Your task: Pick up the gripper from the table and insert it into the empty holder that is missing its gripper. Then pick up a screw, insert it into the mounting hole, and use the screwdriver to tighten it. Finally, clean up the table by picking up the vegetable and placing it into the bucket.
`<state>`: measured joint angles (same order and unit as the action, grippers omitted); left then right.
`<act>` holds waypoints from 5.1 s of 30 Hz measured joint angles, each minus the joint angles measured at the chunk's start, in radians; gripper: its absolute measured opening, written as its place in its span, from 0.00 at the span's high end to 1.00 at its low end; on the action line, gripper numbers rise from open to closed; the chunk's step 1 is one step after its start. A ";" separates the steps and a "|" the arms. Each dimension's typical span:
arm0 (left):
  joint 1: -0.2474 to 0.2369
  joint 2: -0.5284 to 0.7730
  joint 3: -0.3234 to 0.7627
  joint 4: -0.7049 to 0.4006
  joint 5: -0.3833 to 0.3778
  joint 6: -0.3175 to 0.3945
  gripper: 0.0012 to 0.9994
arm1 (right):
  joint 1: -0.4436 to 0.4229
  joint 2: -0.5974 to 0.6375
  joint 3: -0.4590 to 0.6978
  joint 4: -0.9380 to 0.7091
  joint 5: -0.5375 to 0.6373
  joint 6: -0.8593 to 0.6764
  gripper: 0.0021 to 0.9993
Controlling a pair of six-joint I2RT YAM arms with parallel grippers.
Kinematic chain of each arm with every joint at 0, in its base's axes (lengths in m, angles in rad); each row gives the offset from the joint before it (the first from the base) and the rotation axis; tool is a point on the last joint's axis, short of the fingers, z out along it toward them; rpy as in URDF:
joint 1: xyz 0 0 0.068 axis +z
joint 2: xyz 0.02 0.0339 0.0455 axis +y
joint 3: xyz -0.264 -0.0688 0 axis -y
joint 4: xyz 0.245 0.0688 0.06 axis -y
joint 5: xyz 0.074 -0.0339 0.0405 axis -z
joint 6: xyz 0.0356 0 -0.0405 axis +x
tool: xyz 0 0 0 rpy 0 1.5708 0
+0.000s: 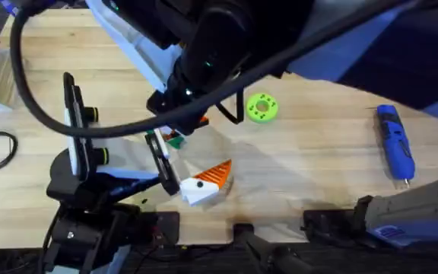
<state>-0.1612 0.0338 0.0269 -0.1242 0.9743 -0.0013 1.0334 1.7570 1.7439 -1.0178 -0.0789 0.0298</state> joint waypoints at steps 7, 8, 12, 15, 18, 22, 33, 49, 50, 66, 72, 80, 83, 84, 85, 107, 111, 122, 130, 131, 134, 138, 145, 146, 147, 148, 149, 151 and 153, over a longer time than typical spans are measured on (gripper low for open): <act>0.001 0.000 0.000 0.000 0.002 0.002 0.01 | -0.017 -0.002 0.007 -0.011 0.032 0.004 0.12; 0.001 0.000 0.000 0.001 0.002 0.003 0.01 | -0.027 -0.006 0.008 -0.014 0.034 0.001 0.06; 0.001 0.000 0.000 0.001 0.003 0.013 0.01 | -0.055 -0.033 0.008 -0.032 0.021 0.001 0.03; 0.001 0.000 0.000 0.001 0.003 0.016 0.01 | -0.099 -0.086 0.008 -0.072 0.010 0.000 0.02; 0.001 0.000 0.000 0.001 0.003 0.020 0.01 | -0.208 -0.193 0.008 -0.124 0.006 0.008 0.02; 0.001 0.000 0.000 0.001 0.003 0.021 0.01 | -0.271 -0.281 -0.040 -0.108 -0.032 0.015 0.01; 0.001 0.000 0.000 0.001 0.003 0.021 0.01 | -0.456 -0.729 -0.469 0.004 -0.330 0.010 0.01; 0.001 0.000 0.000 0.001 0.006 0.024 0.73 | -0.487 -0.978 -0.680 -0.020 -0.610 -0.185 0.01; 0.001 0.000 0.000 0.001 0.006 0.025 0.80 | -0.487 -0.978 -0.680 -0.019 -0.612 -0.189 0.01; 0.001 0.000 0.000 0.001 0.006 0.026 0.99 | -0.534 -0.822 -0.680 0.003 -0.304 -0.208 0.01; 0.001 0.000 0.000 0.001 0.006 0.026 0.99 | -0.738 -0.617 -0.680 0.016 -0.030 -0.151 0.01; 0.001 0.000 0.000 0.001 0.007 0.026 0.99 | -1.073 -0.489 -0.680 0.033 0.197 -0.143 0.01; 0.001 0.000 0.000 0.001 0.007 0.026 0.99 | -1.199 -0.489 -0.680 0.048 0.213 -0.190 0.01; 0.001 0.000 0.000 0.001 0.006 0.026 0.99 | -1.239 -0.489 -0.680 0.049 0.211 -0.215 0.01; 0.001 0.000 0.000 0.001 0.006 0.026 0.99 | -1.283 -0.489 -0.680 0.049 0.204 -0.246 0.01; 0.001 0.000 0.000 0.001 0.006 0.026 0.99 | -1.670 -0.128 -0.680 0.122 0.034 -0.641 0.02; 0.001 0.000 0.000 0.001 0.006 0.026 0.99 | -1.671 -0.063 -0.677 0.139 0.055 -0.648 0.01; 0.001 0.000 0.000 0.001 0.006 0.026 0.99 | -1.671 -0.057 -0.675 0.162 0.101 -0.664 0.31; 0.001 0.000 0.000 0.001 0.006 0.026 0.99 | -1.675 -0.052 -0.674 0.180 0.116 -0.663 0.98; 0.001 0.000 0.000 0.001 0.006 0.026 0.99 | -1.674 -0.054 -0.674 0.179 0.116 -0.663 0.98; 0.001 0.000 0.000 0.001 0.006 0.026 0.99 | -1.670 -0.079 -0.682 0.178 0.114 -0.656 0.98; 0.001 0.000 0.000 0.001 0.006 0.026 0.99 | -1.644 -0.178 -0.692 0.195 0.085 -0.613 0.98; 0.001 0.000 0.000 0.001 0.006 0.026 0.99 | -1.528 -0.444 -0.692 0.241 0.021 -0.477 0.98; 0.001 0.000 0.000 0.001 0.006 0.026 0.99 | -1.504 -0.484 -0.692 0.240 0.002 -0.464 0.98; 0.001 0.000 0.000 0.001 0.006 0.026 0.99 | -1.479 -0.525 -0.692 0.238 -0.022 -0.452 0.98; 0.001 0.000 0.000 0.001 0.006 0.026 0.99 | -1.451 -0.567 -0.692 0.238 -0.050 -0.442 0.98; 0.001 0.000 0.000 0.001 0.006 0.026 0.99 | -1.424 -0.605 -0.693 0.240 -0.075 -0.430 0.98; 0.001 0.000 0.000 0.001 0.006 0.026 0.99 | -1.362 -0.689 -0.705 0.270 -0.123 -0.394 0.98; 0.001 0.000 0.000 0.001 0.006 0.026 0.99 | -1.292 -0.776 -0.738 0.337 -0.157 -0.343 0.98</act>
<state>-0.1604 0.0334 0.0269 -0.1234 0.9806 0.0250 -0.2589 0.9813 1.0055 -0.6804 -0.2357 -0.3136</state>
